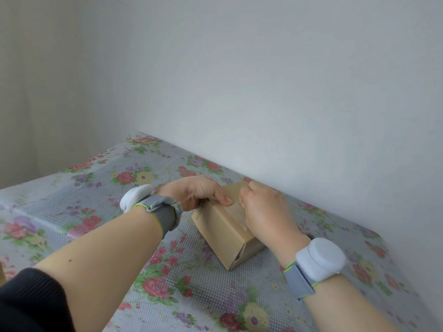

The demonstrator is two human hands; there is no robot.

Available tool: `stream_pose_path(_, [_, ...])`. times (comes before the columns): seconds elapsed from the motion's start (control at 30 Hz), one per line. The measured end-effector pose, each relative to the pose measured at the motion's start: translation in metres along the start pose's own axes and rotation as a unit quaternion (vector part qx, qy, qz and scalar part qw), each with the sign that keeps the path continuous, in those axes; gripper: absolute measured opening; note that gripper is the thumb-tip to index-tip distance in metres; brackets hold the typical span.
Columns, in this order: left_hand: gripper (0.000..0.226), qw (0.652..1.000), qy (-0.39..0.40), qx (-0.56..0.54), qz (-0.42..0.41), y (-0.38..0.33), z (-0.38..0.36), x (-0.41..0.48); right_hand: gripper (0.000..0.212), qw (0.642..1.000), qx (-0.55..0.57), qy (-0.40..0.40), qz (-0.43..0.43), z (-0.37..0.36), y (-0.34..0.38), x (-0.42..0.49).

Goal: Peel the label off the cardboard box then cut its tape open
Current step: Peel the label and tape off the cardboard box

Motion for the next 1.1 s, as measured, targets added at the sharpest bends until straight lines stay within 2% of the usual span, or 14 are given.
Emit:
stream_pose_path(0.13, [0.008,1.000,-0.002,-0.002,0.010,0.000,0.001,-0.001,0.026,1.000,0.004,0.011,0.025,-0.005,-0.003,-0.001])
stream_pose_path(0.27, [0.009,1.000,-0.006,-0.003,0.019,0.000,0.000,-0.001,0.019,0.998,0.053,0.017,0.001,-0.009,-0.013,-0.006])
stream_pose_path(0.4, [0.010,1.000,-0.004,-0.003,0.022,0.000,0.000,-0.001,0.015,0.984,0.161,0.027,-0.069,-0.008,-0.024,-0.007])
stream_pose_path(0.5, [0.013,1.000,-0.001,-0.006,0.021,0.000,0.000,-0.001,0.010,0.975,0.193,0.016,-0.107,-0.008,-0.029,-0.009])
stream_pose_path(0.77, [0.022,1.000,-0.002,-0.001,0.016,0.001,0.000,-0.001,0.007,0.976,0.190,0.030,-0.100,-0.003,-0.022,-0.003])
stream_pose_path(1.0, [0.013,1.000,0.002,-0.009,0.002,0.002,0.000,-0.003,0.011,0.998,0.060,0.016,0.002,-0.004,-0.010,0.001])
stream_pose_path(1.03, [0.013,1.000,0.001,-0.011,0.002,0.002,-0.001,-0.003,0.011,0.998,0.060,0.005,-0.013,-0.005,-0.013,0.000])
stream_pose_path(1.1, [0.014,1.000,-0.001,-0.011,0.004,0.002,-0.001,-0.005,0.013,0.987,0.112,-0.026,-0.111,-0.007,-0.023,-0.001])
Point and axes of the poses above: each hand's wrist, its own x-axis towards the middle knuckle, its own z-axis out of the back of the hand, y = z × x, the point moved 2 cm from there along x, towards the middle knuckle, and after that the axes turned 10 degrees about -y, right-handed, at the moved point
